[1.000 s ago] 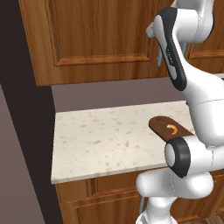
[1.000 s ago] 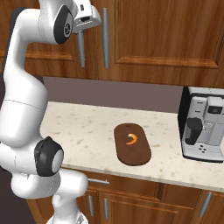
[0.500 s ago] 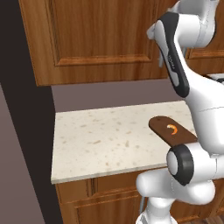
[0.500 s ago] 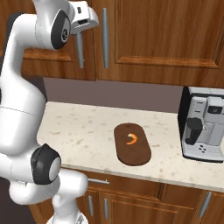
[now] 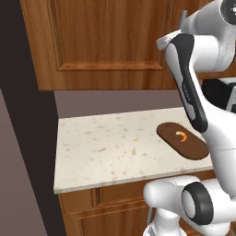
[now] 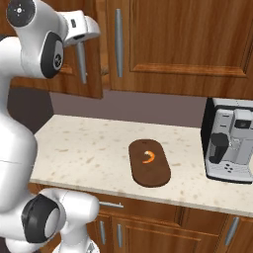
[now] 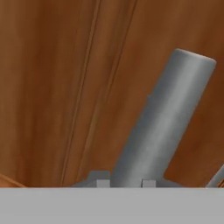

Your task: Open the cabinet, retrieve the rolling pin, and place it next to the meat on the cutting board to prepare for tenderizing.

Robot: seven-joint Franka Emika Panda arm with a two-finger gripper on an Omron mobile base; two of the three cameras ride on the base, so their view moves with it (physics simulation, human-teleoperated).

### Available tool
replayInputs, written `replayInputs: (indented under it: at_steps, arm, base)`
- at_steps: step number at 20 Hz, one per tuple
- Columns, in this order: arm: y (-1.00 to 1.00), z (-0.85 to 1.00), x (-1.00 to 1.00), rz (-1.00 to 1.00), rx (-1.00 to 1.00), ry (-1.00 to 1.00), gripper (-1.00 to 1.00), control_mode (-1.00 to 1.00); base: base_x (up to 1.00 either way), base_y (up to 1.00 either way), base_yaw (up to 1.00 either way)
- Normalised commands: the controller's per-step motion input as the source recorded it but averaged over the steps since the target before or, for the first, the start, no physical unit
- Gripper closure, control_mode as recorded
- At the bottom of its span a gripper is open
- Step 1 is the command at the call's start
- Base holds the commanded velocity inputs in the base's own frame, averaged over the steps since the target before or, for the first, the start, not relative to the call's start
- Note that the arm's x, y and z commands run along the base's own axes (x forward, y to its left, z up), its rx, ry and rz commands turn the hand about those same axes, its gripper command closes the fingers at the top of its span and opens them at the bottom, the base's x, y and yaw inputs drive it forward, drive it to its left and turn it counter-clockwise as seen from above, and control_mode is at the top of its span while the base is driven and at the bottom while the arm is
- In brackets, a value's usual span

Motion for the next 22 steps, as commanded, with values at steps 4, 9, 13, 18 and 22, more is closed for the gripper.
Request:
replayInputs:
  at_steps: [4, 9, 13, 18, 22]
  arm:
    - [0.53, 0.00, -0.71, -0.01, 0.00, -0.03, 1.00, -1.00]
    - [0.56, 0.00, -0.75, 0.00, 0.00, -0.01, 1.00, -1.00]
    - [0.58, 0.00, -0.74, 0.00, 0.00, 0.00, 1.00, -1.00]
    - [0.58, -0.01, -0.69, 0.00, 0.00, 0.00, 1.00, -1.00]
    - [0.47, -0.09, -0.51, 0.00, 0.00, 0.03, -1.00, -1.00]
  base:
    - [0.00, 0.00, 0.00]
    - [0.00, 0.00, 0.00]
    - [0.00, 0.00, 0.00]
    - [0.00, 0.00, 0.00]
    - [0.00, 0.00, 0.00]
